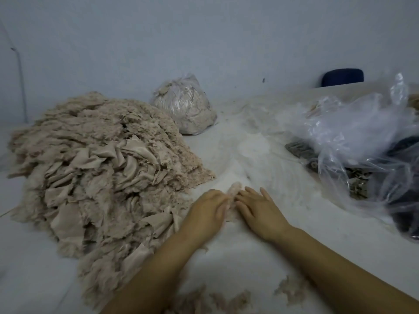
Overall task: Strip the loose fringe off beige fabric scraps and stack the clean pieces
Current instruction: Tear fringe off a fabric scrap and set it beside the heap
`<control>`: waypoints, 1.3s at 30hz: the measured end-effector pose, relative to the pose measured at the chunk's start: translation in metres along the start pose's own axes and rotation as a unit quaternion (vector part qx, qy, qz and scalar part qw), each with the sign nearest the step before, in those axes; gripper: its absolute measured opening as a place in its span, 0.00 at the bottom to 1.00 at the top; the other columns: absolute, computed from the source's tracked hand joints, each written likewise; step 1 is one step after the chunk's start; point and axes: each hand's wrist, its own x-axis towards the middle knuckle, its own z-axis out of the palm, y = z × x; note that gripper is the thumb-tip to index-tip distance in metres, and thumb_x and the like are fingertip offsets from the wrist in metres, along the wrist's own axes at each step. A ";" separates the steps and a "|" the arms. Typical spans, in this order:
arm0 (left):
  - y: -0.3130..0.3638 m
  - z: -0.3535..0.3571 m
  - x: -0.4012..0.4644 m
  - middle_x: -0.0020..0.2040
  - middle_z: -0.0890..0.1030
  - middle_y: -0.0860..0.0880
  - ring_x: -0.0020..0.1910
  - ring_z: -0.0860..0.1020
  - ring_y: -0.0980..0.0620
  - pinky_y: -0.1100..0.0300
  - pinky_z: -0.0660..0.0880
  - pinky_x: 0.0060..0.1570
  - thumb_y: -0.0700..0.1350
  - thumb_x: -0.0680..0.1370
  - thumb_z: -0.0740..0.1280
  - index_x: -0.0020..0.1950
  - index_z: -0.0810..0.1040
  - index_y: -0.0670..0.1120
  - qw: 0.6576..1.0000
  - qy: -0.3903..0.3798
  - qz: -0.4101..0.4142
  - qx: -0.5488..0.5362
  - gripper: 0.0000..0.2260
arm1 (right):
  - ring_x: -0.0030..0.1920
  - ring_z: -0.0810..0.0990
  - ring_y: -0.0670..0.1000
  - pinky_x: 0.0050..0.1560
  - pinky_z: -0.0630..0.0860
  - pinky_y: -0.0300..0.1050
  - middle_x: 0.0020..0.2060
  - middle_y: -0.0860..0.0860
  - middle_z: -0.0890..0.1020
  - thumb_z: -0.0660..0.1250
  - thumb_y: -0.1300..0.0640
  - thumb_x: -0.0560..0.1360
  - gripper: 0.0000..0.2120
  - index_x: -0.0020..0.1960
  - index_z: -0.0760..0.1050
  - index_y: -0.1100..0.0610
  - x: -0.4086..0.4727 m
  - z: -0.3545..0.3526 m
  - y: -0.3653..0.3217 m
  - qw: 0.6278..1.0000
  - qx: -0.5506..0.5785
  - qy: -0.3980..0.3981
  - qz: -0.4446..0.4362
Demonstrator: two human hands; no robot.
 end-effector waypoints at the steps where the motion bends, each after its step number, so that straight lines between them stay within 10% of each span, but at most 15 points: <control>1: 0.003 0.006 0.001 0.58 0.78 0.45 0.58 0.74 0.50 0.61 0.68 0.60 0.39 0.79 0.61 0.57 0.79 0.41 0.998 -0.030 0.048 -0.013 0.11 | 0.76 0.56 0.47 0.73 0.42 0.43 0.75 0.47 0.64 0.50 0.51 0.83 0.20 0.74 0.64 0.51 0.000 0.002 -0.002 1.000 -0.010 -0.019 -0.015; 8: -0.044 0.005 0.009 0.53 0.75 0.42 0.55 0.74 0.43 0.55 0.67 0.52 0.37 0.79 0.57 0.49 0.76 0.39 0.963 -0.073 -0.185 0.180 0.08 | 0.77 0.51 0.46 0.74 0.42 0.41 0.77 0.47 0.56 0.49 0.47 0.83 0.23 0.77 0.57 0.49 -0.002 0.015 0.002 0.997 -0.038 -0.063 -0.002; 11: -0.037 0.006 0.013 0.58 0.77 0.42 0.60 0.74 0.43 0.58 0.66 0.56 0.35 0.79 0.57 0.53 0.77 0.39 0.991 -0.012 -0.123 0.049 0.10 | 0.77 0.51 0.45 0.74 0.40 0.41 0.77 0.47 0.57 0.49 0.47 0.83 0.23 0.77 0.58 0.49 -0.003 0.016 0.002 0.998 -0.040 -0.057 -0.008; 14: -0.028 0.017 0.020 0.75 0.63 0.49 0.74 0.59 0.53 0.63 0.52 0.71 0.44 0.83 0.53 0.75 0.63 0.46 0.988 -0.148 -0.023 0.044 0.19 | 0.77 0.51 0.45 0.73 0.39 0.41 0.77 0.46 0.57 0.50 0.47 0.82 0.23 0.76 0.58 0.49 -0.006 0.015 0.001 0.997 -0.046 -0.053 -0.013; 20: -0.050 0.005 0.021 0.79 0.51 0.48 0.77 0.51 0.51 0.58 0.50 0.73 0.39 0.83 0.52 0.77 0.54 0.46 0.970 -0.197 -0.098 0.105 0.22 | 0.77 0.49 0.46 0.74 0.40 0.45 0.78 0.47 0.55 0.47 0.45 0.82 0.24 0.77 0.55 0.49 -0.008 0.015 0.002 0.995 -0.075 -0.059 0.019; 24: -0.055 -0.022 0.007 0.67 0.72 0.47 0.67 0.70 0.50 0.63 0.64 0.63 0.43 0.81 0.60 0.68 0.72 0.44 0.985 -0.138 -0.085 0.067 0.16 | 0.77 0.46 0.49 0.75 0.39 0.50 0.78 0.50 0.51 0.45 0.40 0.81 0.28 0.78 0.51 0.50 -0.007 0.014 0.002 0.990 -0.098 -0.046 0.089; 28: -0.070 -0.071 -0.017 0.63 0.73 0.55 0.59 0.72 0.57 0.64 0.68 0.59 0.63 0.70 0.69 0.68 0.72 0.51 0.961 -0.235 -0.099 0.102 0.30 | 0.78 0.44 0.50 0.74 0.37 0.48 0.78 0.51 0.49 0.47 0.41 0.81 0.28 0.78 0.50 0.49 -0.014 0.011 -0.002 0.993 -0.091 0.010 0.078; 32: -0.072 -0.072 -0.038 0.44 0.78 0.51 0.46 0.75 0.52 0.63 0.70 0.46 0.49 0.77 0.67 0.42 0.75 0.44 0.975 -0.194 -0.070 0.087 0.10 | 0.76 0.59 0.55 0.75 0.51 0.52 0.74 0.55 0.64 0.51 0.43 0.81 0.25 0.74 0.65 0.55 -0.036 0.013 -0.021 0.992 -0.120 0.037 -0.020; 37: -0.040 -0.041 -0.039 0.30 0.67 0.53 0.30 0.66 0.60 0.63 0.61 0.32 0.44 0.79 0.63 0.35 0.65 0.48 0.986 -0.082 -0.082 -0.124 0.13 | 0.61 0.67 0.31 0.62 0.56 0.20 0.62 0.32 0.67 0.54 0.31 0.72 0.30 0.70 0.67 0.44 -0.040 0.007 -0.065 0.976 0.210 -0.061 0.010; 39: -0.031 -0.029 -0.038 0.31 0.70 0.51 0.31 0.68 0.59 0.62 0.63 0.33 0.45 0.78 0.64 0.38 0.70 0.46 0.985 -0.072 -0.068 -0.140 0.10 | 0.45 0.77 0.36 0.47 0.70 0.29 0.50 0.39 0.80 0.64 0.36 0.71 0.20 0.57 0.75 0.47 -0.026 0.004 -0.071 0.924 0.370 -0.059 0.075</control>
